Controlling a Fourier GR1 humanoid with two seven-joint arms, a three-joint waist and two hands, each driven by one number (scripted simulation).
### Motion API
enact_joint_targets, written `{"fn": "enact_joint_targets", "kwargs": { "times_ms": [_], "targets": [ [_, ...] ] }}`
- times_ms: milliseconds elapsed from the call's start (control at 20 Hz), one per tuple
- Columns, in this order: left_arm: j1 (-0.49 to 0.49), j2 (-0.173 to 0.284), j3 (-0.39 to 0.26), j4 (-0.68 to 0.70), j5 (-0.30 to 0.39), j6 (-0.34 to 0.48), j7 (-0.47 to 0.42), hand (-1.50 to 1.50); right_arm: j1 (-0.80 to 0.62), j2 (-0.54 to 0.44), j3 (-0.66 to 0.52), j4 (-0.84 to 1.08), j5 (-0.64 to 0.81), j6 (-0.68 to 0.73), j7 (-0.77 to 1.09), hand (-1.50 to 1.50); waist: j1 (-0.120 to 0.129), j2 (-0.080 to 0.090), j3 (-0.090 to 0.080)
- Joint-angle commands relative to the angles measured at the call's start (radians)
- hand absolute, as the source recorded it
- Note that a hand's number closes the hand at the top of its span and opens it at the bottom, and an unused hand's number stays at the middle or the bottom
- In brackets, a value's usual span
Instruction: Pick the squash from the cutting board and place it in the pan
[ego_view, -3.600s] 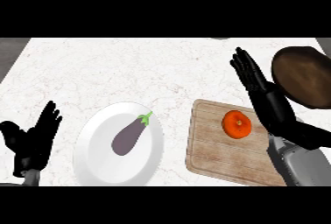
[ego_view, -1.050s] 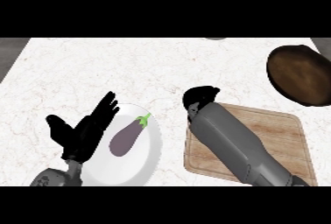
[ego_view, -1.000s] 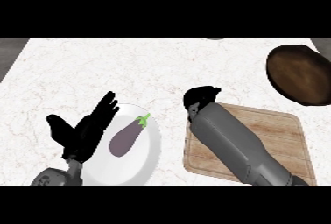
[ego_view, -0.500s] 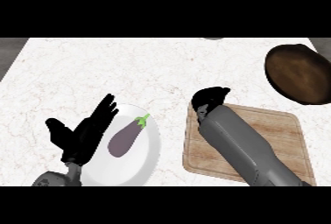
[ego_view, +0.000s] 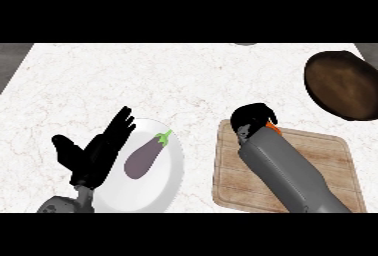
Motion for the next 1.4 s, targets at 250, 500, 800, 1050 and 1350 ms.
{"fn": "enact_joint_targets", "kwargs": {
  "times_ms": [250, 500, 800, 1050, 1350],
  "targets": [
    [-0.003, -0.003, 0.042, -0.058, -0.013, -0.018, 0.055, 0.00, 0.005, -0.082, 0.061, 0.023, 0.177, -0.023, -0.123, 1.50, 0.012, 0.005, 0.001],
    [0.018, -0.021, 0.051, 0.007, -0.022, -0.010, 0.011, 0.00, 0.170, -0.158, 0.100, -0.308, 0.104, -0.150, -0.341, 1.50, -0.040, -0.009, 0.004],
    [0.044, 0.011, 0.098, -0.002, 0.008, -0.025, 0.009, 0.00, 0.297, -0.242, 0.016, -0.619, 0.010, -0.393, -0.596, 1.50, -0.081, -0.020, 0.007],
    [0.050, 0.018, 0.104, -0.009, 0.006, -0.030, 0.006, 0.00, 0.413, -0.371, -0.145, -0.848, 0.008, -0.634, -0.700, 1.50, -0.095, -0.017, 0.006],
    [0.034, -0.022, 0.076, -0.002, -0.017, -0.006, 0.003, 0.00, 0.642, -0.360, -0.397, -1.012, -0.246, -0.781, -0.833, 1.50, -0.081, -0.005, 0.005]
  ]
}}
